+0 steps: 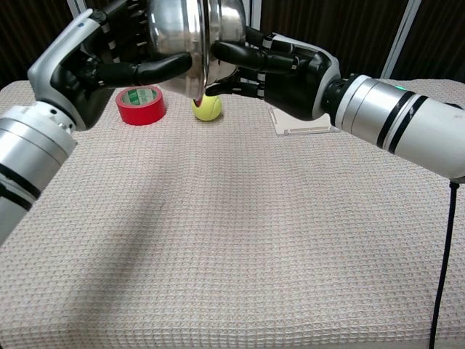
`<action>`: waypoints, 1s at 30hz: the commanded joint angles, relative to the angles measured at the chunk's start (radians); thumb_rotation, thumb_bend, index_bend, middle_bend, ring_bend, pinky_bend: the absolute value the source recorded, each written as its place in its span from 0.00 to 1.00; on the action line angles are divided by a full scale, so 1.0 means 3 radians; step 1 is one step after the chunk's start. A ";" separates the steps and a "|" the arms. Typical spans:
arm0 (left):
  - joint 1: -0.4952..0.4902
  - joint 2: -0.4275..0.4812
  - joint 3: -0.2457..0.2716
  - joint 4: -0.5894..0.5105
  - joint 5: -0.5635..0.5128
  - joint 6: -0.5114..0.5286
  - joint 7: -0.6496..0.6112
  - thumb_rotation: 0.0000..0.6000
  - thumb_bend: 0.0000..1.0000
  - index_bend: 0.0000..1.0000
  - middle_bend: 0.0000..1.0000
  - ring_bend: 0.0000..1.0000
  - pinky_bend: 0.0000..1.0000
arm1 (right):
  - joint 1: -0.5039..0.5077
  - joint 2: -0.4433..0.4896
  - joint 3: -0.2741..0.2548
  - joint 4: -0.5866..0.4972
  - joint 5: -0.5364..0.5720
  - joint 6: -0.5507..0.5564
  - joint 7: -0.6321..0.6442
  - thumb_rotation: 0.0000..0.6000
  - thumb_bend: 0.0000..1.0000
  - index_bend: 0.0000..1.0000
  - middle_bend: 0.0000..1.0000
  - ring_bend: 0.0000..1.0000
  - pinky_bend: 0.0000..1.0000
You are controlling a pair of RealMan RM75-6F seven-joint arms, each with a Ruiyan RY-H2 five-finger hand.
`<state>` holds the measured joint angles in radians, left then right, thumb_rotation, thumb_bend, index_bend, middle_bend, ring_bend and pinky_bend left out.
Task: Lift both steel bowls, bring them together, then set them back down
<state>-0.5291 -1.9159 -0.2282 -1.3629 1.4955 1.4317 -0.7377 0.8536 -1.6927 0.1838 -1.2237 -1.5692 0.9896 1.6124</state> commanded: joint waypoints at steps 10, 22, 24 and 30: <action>-0.0033 0.0059 -0.0112 0.0044 -0.0089 -0.0102 -0.0051 1.00 0.15 0.44 0.44 0.44 0.68 | 0.0041 -0.0016 -0.0043 -0.0027 0.0041 -0.0031 -0.0001 1.00 0.24 0.35 0.36 0.28 0.38; -0.0046 0.0065 -0.0199 0.0086 -0.0174 -0.0114 -0.0009 1.00 0.15 0.44 0.44 0.44 0.68 | 0.0018 0.0002 -0.0071 0.0005 0.0080 0.0067 0.0008 1.00 0.24 0.35 0.36 0.28 0.38; 0.0020 0.0140 -0.0192 0.0118 -0.0200 -0.0076 -0.0005 1.00 0.15 0.44 0.44 0.44 0.68 | -0.0094 0.0112 -0.0122 0.0005 0.0114 0.0139 -0.0170 1.00 0.24 0.35 0.36 0.28 0.38; 0.0195 0.0542 0.0031 0.0339 -0.0183 -0.0173 0.0205 1.00 0.15 0.44 0.44 0.44 0.68 | -0.0429 0.0542 -0.0345 -0.0081 0.0364 0.0100 -0.1600 1.00 0.24 0.35 0.36 0.28 0.38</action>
<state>-0.4891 -1.7976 -0.2499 -1.2883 1.4369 1.4012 -0.7095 0.7964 -1.6205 0.1291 -1.2256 -1.5141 1.0228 1.4008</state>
